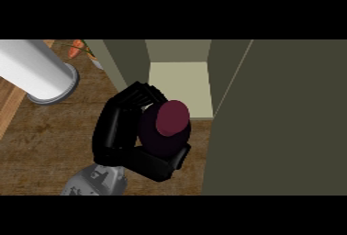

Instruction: Pick up the wine, place it into the cabinet and close the cabinet

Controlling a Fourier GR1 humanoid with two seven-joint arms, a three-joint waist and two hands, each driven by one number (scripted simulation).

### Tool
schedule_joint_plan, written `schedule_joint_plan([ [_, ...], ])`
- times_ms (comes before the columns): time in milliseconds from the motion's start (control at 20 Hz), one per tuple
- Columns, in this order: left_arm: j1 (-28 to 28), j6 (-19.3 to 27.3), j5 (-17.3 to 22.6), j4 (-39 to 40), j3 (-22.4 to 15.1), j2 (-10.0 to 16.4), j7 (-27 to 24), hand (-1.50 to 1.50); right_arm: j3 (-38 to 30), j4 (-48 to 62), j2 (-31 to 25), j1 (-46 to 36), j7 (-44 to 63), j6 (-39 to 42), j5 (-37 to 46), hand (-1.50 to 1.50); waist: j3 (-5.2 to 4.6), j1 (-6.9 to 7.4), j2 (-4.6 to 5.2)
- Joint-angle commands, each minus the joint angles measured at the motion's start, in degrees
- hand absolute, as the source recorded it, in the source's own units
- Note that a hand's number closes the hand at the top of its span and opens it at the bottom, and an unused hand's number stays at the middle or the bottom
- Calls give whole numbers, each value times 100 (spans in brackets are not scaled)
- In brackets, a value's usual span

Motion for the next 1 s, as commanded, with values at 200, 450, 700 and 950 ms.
schedule_joint_plan([
  [200,-714,1075,-110,524,-448,-4,-10,150,302,-835,137,89,479,-200,-102,-150,-4,13,-5],
  [450,-1272,1319,-193,875,-462,-4,131,150,-173,-170,47,33,-63,104,-595,-150,0,21,2],
  [700,-1358,1799,-31,1377,-787,-4,-449,150,-230,-783,-109,351,247,182,-671,-150,0,-19,-2],
  [950,-1709,1843,708,2342,-677,-4,-1293,150,82,-686,87,238,197,42,-396,-150,-3,-67,16],
])
